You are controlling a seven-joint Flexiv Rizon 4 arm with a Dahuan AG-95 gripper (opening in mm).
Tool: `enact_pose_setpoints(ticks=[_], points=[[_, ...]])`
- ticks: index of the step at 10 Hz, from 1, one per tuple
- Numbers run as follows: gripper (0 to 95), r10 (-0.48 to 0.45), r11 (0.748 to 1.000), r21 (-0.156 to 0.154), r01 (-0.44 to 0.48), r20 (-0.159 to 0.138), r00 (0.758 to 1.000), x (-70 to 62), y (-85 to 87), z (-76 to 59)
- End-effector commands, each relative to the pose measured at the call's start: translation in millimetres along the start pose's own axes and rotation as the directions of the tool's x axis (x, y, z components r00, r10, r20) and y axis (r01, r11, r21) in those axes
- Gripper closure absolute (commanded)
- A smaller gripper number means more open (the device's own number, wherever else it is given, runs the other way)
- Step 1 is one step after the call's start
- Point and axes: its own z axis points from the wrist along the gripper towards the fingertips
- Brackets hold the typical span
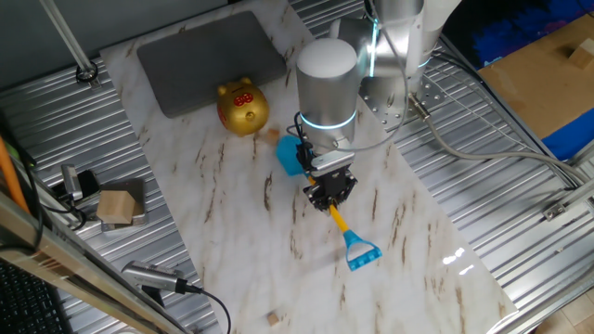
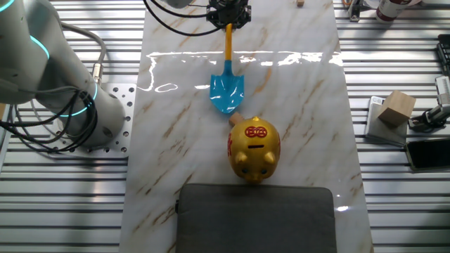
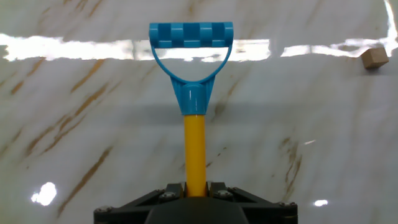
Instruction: Use a shovel to scoop up an object
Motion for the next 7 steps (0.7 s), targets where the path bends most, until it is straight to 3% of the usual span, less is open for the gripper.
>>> enact_pose_setpoints(ticks=[1, 7], points=[[95.0, -0.002, 1.0, -0.007, 0.002, -0.005, 1.0, 2.2, 3.3, -5.2], [95.0, -0.044, 0.999, -0.005, 0.044, -0.008, 0.999, 11.0, 5.8, -2.9]])
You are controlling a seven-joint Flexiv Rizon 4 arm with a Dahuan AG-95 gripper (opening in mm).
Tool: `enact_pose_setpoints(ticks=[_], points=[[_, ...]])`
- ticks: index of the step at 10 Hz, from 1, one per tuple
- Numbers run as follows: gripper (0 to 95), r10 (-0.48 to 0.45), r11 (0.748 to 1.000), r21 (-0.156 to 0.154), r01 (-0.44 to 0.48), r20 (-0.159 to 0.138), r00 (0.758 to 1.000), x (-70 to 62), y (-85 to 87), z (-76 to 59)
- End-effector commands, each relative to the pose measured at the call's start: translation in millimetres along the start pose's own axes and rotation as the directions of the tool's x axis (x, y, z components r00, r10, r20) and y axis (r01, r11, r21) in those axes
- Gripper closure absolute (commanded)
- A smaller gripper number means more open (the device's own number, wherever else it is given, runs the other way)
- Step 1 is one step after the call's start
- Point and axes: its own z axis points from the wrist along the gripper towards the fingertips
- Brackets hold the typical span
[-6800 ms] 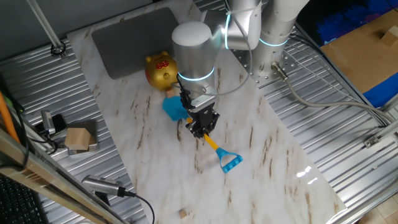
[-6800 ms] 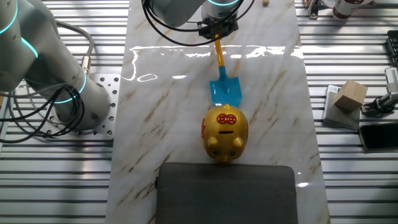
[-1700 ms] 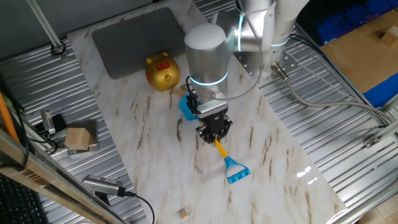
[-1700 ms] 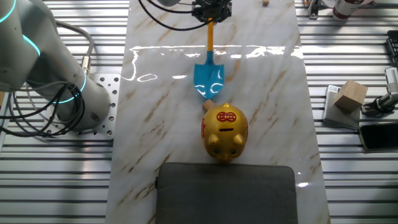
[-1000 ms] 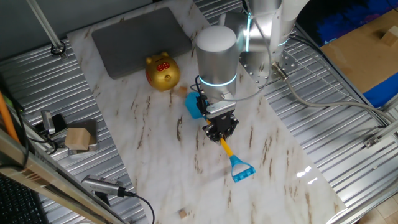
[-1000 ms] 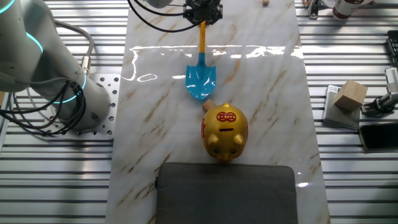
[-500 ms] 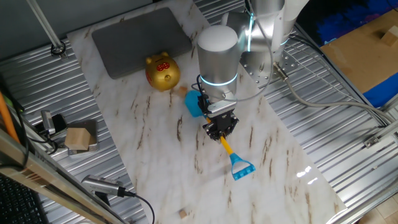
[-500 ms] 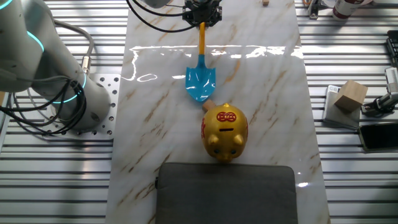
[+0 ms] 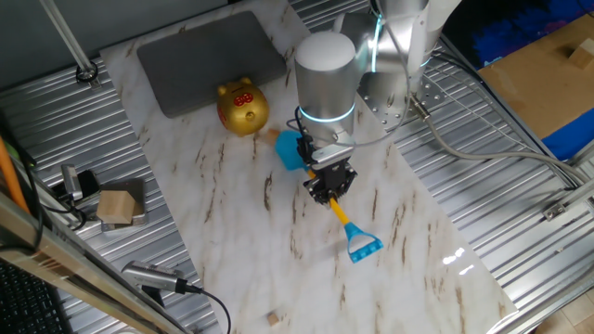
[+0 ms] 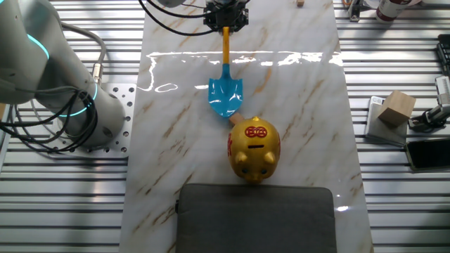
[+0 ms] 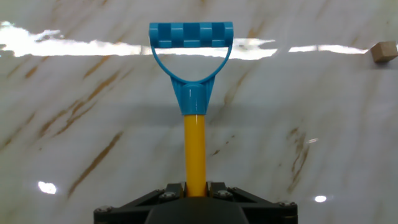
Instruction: Use a shovel to scoop up an object
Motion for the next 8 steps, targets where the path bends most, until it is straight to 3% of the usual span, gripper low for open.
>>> enact_pose_setpoints(ticks=[1, 8], points=[[95.0, -0.03, 1.0, 0.007, 0.03, 0.0, 1.0, 3.1, -4.2, 5.3], [95.0, -0.045, 0.999, 0.003, 0.045, 0.012, 0.999, 6.1, -30.2, 6.3]])
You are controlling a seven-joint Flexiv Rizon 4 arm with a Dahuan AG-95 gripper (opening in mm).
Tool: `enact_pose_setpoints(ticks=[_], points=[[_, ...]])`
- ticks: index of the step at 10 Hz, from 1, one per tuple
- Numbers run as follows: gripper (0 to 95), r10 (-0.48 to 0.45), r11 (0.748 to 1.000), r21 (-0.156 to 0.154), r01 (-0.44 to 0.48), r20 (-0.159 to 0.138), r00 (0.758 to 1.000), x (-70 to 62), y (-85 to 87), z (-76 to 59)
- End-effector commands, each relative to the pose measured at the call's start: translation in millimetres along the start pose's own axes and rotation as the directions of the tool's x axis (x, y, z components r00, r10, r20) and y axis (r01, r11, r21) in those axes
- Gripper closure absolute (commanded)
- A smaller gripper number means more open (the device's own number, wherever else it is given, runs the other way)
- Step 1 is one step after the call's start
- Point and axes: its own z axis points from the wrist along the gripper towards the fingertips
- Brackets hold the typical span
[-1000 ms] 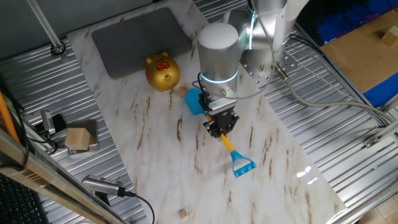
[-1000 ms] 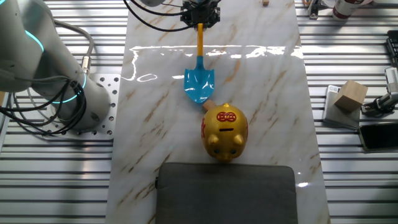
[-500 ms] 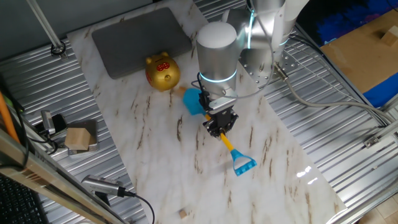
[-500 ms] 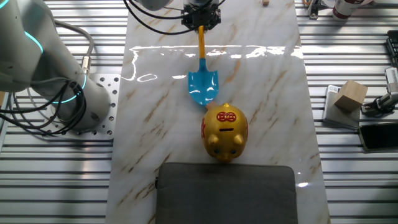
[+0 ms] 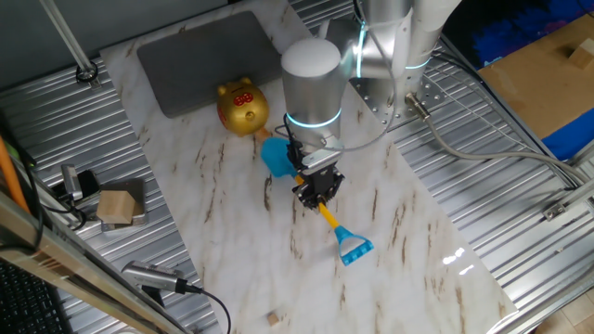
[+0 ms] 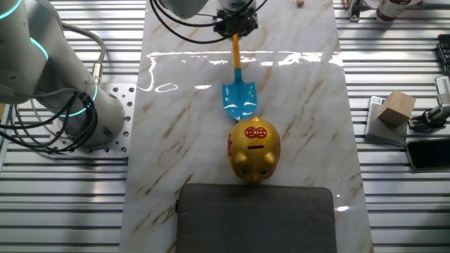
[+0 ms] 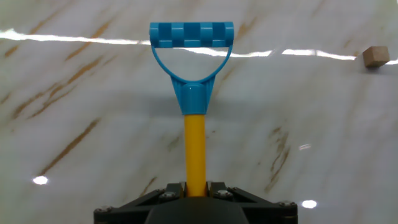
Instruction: Use a shovel to scoop up an object
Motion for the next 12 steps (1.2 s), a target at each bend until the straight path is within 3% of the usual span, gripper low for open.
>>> enact_pose_setpoints(ticks=[1, 6, 12], points=[[95.0, 0.024, 1.0, -0.009, -0.023, 0.011, 1.0, -1.2, 1.0, -1.9], [95.0, 0.047, 0.999, -0.015, -0.047, 0.0, 0.999, -6.4, 20.8, 3.1], [95.0, 0.021, 1.0, -0.021, -0.022, -0.019, 1.0, -2.4, 23.4, 0.6]])
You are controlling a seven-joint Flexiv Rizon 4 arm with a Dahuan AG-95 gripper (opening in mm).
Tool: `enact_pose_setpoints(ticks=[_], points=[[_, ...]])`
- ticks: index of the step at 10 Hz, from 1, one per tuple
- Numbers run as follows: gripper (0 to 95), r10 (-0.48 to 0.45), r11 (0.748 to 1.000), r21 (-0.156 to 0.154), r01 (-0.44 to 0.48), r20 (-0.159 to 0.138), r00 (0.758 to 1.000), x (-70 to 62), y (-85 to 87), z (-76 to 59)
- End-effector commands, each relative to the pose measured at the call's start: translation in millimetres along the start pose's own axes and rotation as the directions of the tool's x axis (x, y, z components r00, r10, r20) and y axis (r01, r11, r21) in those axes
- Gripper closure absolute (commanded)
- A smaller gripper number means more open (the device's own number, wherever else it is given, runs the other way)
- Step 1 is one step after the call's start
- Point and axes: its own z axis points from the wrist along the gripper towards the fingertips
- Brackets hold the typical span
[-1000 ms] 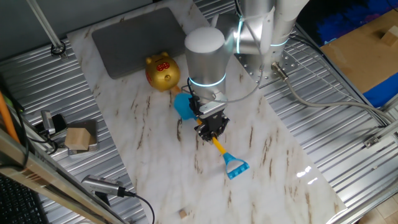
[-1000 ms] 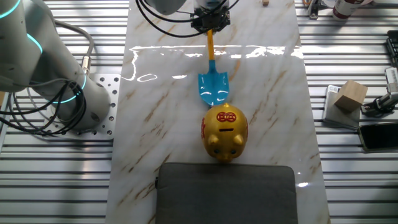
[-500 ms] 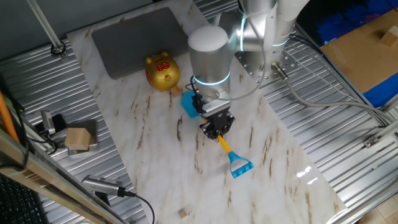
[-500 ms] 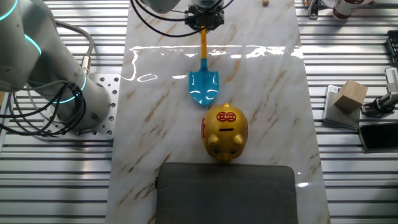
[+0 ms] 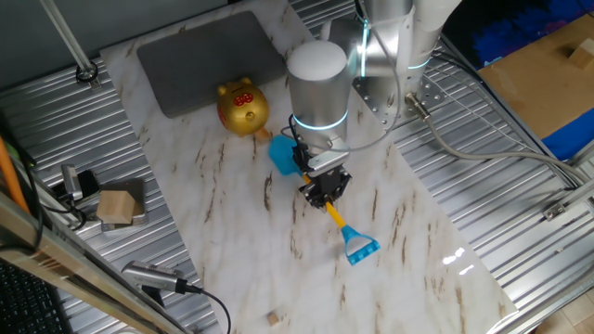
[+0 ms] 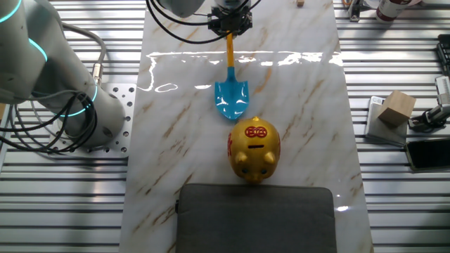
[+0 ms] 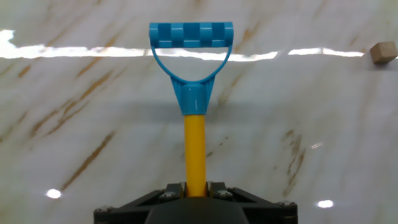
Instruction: Use a shovel to scoop up an object
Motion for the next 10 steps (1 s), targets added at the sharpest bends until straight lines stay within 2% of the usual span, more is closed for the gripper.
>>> enact_pose_setpoints(ticks=[1, 3, 5, 8, 10], points=[[95.0, -0.006, 1.0, -0.006, 0.006, -0.004, 1.0, 2.1, 2.4, -2.8], [95.0, -0.019, 1.0, -0.007, 0.019, -0.011, 1.0, 4.9, 3.5, -3.9], [95.0, -0.03, 1.0, -0.009, 0.03, -0.006, 1.0, 11.8, 3.8, -3.8], [95.0, -0.045, 0.999, -0.014, 0.045, 0.001, 0.999, 12.4, -11.5, -7.9], [95.0, -0.036, 0.999, -0.011, 0.036, 0.003, 0.999, 10.3, -15.6, -6.2]])
